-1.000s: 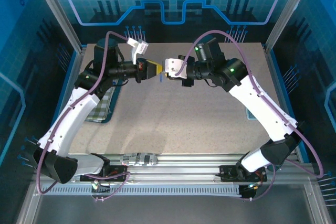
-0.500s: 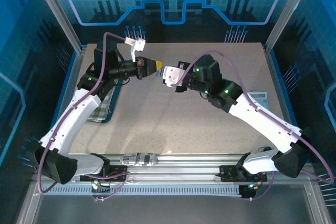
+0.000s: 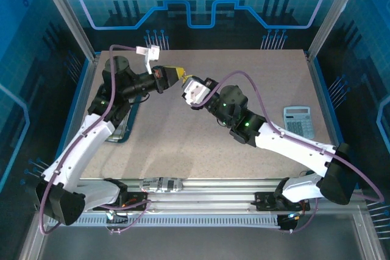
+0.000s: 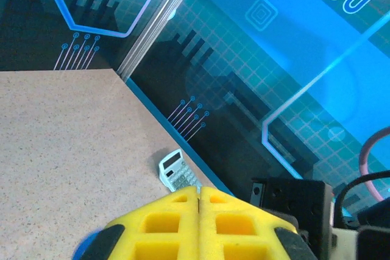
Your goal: Remove the keys from the keyring
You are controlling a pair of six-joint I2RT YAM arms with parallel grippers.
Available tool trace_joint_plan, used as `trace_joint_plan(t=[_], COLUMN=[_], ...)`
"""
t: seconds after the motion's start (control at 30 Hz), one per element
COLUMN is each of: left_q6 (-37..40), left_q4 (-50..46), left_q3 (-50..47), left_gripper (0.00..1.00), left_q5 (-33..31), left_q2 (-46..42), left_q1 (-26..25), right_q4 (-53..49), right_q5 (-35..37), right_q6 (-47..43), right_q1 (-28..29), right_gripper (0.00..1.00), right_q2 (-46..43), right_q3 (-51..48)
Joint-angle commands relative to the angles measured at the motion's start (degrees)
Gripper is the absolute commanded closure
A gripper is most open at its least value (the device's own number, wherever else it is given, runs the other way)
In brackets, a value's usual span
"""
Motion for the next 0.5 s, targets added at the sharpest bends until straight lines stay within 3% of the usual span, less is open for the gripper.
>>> trace_joint_plan(t=[0.0,0.23,0.47], left_q6=[-0.2,2.4,-1.1], left_q4=[-0.2,-3.6,2.6], left_q3=[-2.5,-8.2,-17.9], left_gripper=[1.0,0.99,0.97], left_q5=[-3.5,-7.4,-10.7], left_q2=[-2.7,-4.2,-3.0], left_q1=[1.4,2.4,1.7], right_q4=[3.2,-9.9,-15.4], right_q5=[2.9,0.7,-3.6], right_q6=[5.1,22.7,34.2], right_q1=[-1.4,-9.6,-16.0], right_gripper=[1.0,1.0,1.0], right_q2=[-2.9,-10.4,-12.1], right_q3=[-1.8,-9.6,-16.1])
